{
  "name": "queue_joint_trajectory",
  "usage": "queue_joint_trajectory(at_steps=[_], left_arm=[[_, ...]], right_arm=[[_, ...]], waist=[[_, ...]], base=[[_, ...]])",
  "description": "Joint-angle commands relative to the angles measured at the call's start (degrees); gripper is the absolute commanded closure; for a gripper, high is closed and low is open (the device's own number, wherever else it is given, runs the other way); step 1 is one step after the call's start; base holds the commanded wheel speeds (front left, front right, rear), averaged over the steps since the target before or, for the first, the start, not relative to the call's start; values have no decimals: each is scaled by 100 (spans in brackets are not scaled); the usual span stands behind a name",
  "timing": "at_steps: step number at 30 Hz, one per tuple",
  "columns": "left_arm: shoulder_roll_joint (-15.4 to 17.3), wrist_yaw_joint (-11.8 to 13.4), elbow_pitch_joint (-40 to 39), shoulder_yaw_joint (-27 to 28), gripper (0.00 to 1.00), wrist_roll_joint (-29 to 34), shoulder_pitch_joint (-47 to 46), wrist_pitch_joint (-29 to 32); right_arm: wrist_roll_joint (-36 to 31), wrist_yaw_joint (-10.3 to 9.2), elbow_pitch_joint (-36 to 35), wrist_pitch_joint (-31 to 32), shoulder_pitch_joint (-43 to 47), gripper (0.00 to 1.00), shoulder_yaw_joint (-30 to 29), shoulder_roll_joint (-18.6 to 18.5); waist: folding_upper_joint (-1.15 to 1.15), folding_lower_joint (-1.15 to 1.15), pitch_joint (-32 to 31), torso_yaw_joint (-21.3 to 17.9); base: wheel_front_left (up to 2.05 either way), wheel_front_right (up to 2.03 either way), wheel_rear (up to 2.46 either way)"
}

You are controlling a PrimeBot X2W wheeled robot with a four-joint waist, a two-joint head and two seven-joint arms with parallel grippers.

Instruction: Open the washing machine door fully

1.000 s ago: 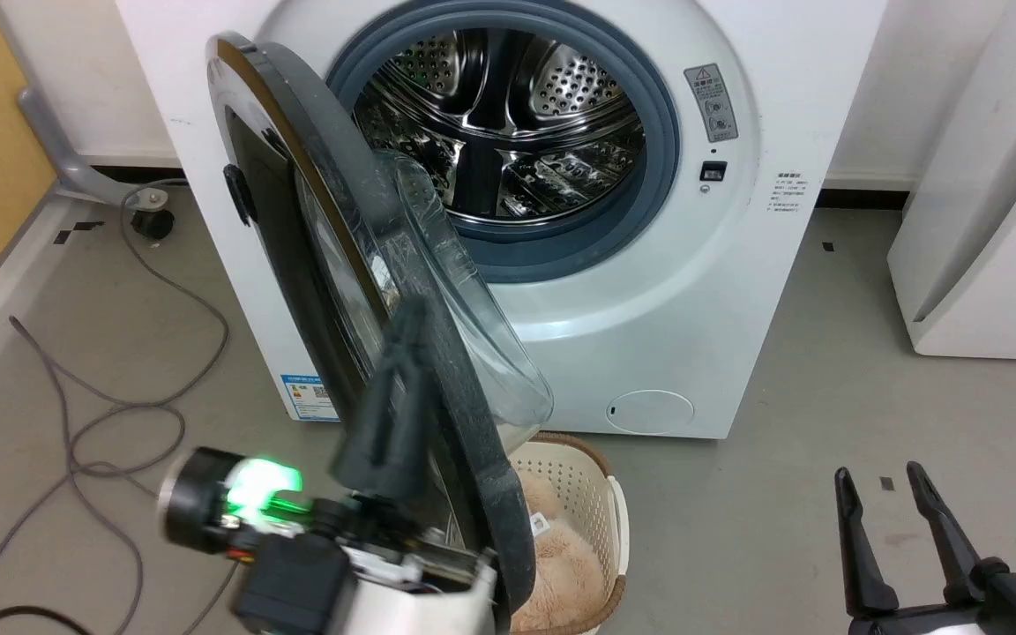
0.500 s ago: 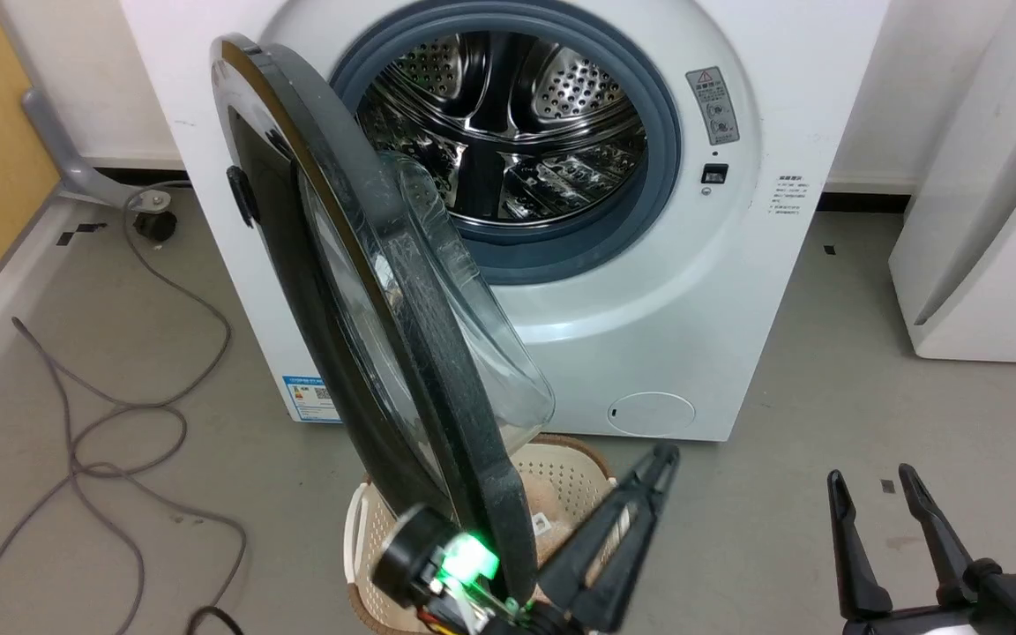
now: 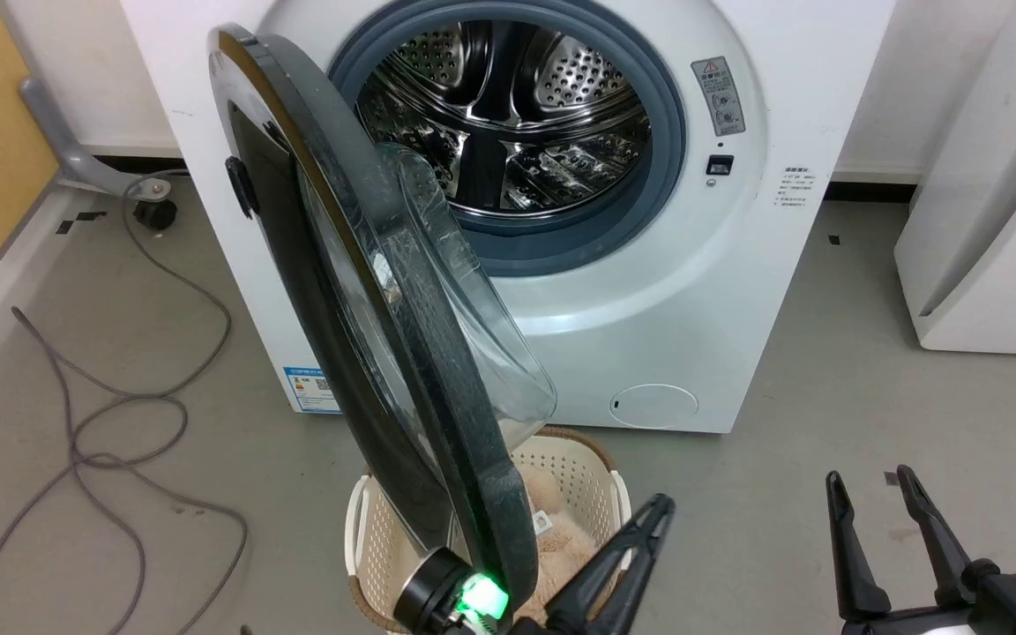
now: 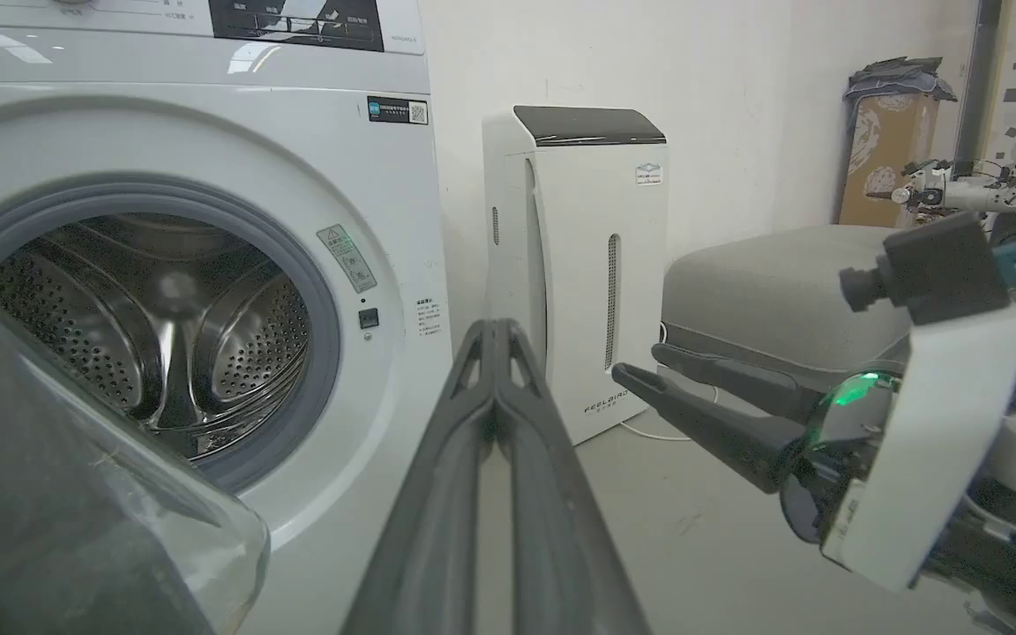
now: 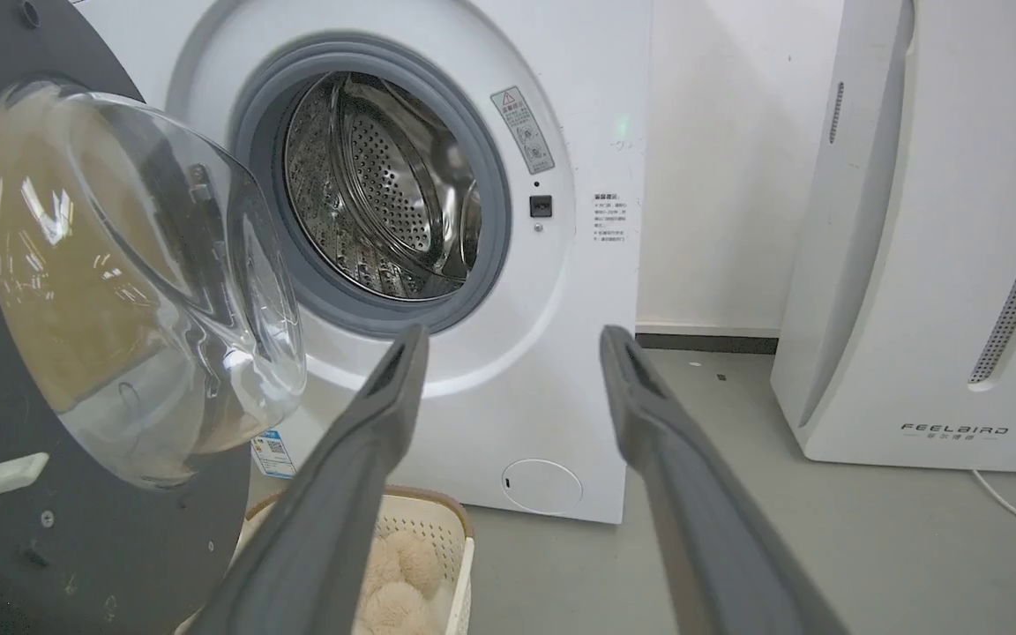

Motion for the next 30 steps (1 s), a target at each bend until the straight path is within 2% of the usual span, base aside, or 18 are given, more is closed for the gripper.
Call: queue_joint_trajectory(at_steps=[1, 9, 17, 30], left_arm=[[8, 49, 81, 62, 100, -23, 77, -24], [17, 165, 567, 409, 100, -119, 35, -24], [15, 142, 965, 703, 100, -257, -36, -24], [90, 150, 770, 861, 100, -173, 219, -24]], right_arm=[[-2, 5, 24, -25, 28, 0, 1, 27], [-18, 5, 66, -25, 6, 0, -12, 27], [-11, 5, 8, -25, 10, 0, 4, 27], [60, 5, -13, -25, 77, 0, 30, 27]], waist=[[0, 0, 10, 0], [0, 0, 43, 2], [0, 0, 73, 79], [0, 0, 33, 441]], base=[[0, 0, 0], [0, 0, 0], [0, 0, 0], [0, 0, 0]])
